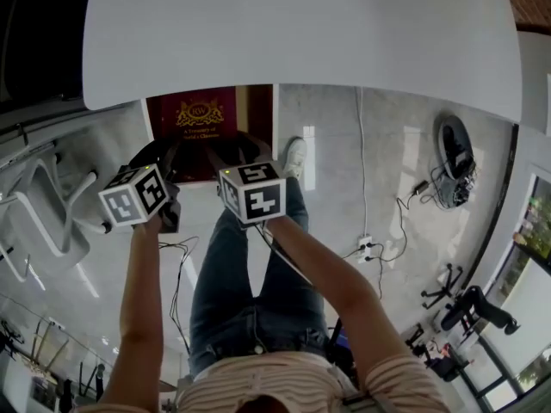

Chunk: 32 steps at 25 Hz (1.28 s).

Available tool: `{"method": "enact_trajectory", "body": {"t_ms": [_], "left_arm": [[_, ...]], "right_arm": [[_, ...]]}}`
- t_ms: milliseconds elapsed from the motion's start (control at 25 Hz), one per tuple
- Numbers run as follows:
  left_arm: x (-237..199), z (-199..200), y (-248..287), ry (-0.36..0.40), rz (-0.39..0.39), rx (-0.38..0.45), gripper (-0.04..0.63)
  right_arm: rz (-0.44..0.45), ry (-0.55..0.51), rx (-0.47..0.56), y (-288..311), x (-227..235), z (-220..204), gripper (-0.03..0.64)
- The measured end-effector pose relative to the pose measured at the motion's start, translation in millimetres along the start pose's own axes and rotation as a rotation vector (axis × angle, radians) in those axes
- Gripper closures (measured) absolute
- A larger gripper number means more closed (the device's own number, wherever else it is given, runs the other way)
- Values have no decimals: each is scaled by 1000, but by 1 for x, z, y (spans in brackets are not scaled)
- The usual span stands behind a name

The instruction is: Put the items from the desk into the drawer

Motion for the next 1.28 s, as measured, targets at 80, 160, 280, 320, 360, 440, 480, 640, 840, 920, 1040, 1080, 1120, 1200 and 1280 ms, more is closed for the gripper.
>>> {"method": "enact_trajectory", "body": {"t_ms": [80, 160, 280, 320, 360, 440, 480, 640, 840, 920, 1040, 1080, 1120, 1200, 1280], "left_arm": [[0, 3, 7, 14, -3, -11, 407], [1, 4, 12, 23, -5, -20, 407], [-2, 4, 22, 31, -1, -24, 407], [-5, 5, 25, 29, 1, -22, 407], [-7, 5, 29, 27, 4, -17, 408], [-10, 7, 36, 21, 2, -10, 408], [-11, 8, 39, 20, -2, -9, 408], [-15, 8, 51, 21, -9, -20, 408], [-16, 5, 62, 52, 29, -18, 411], [-16, 5, 67, 62, 31, -15, 414], [-15, 7, 69, 64, 29, -15, 414], [-15, 8, 69, 63, 29, -13, 414], [-16, 10, 69, 61, 30, -10, 414], [-17, 12, 69, 57, 33, -7, 414], [-19, 15, 70, 53, 37, -6, 416]], "right_arm": [[-12, -10, 1, 3, 4, 2, 354], [-19, 23, -6, 4, 9, 1, 354], [-30, 41, -7, 12, 15, -1, 354], [-31, 35, -7, 16, 17, 0, 354], [-29, 27, -6, 21, 20, 1, 354], [-28, 12, -2, 28, 24, 4, 354], [-32, 7, 0, 30, 25, 4, 354], [-51, -6, 8, 38, 31, 1, 354], [-42, -23, 10, 47, 35, 0, 354], [-46, -6, -6, 48, 35, 2, 359], [-66, 18, -27, 49, 38, 2, 365], [-67, 23, -30, 49, 38, 4, 365], [-67, 26, -31, 50, 37, 5, 365], [-74, 23, -30, 52, 37, 9, 365], [-94, 8, -32, 55, 39, 11, 365]]}}
Point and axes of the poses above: the fingertips, and each gripper's own axes: y forward along the fingers, x to its right, z out of its top, the point moved 6 cm from there along -y, backward along the fingers, and after that the axes turned 7 degrees about -x, right-handed, at the moved point
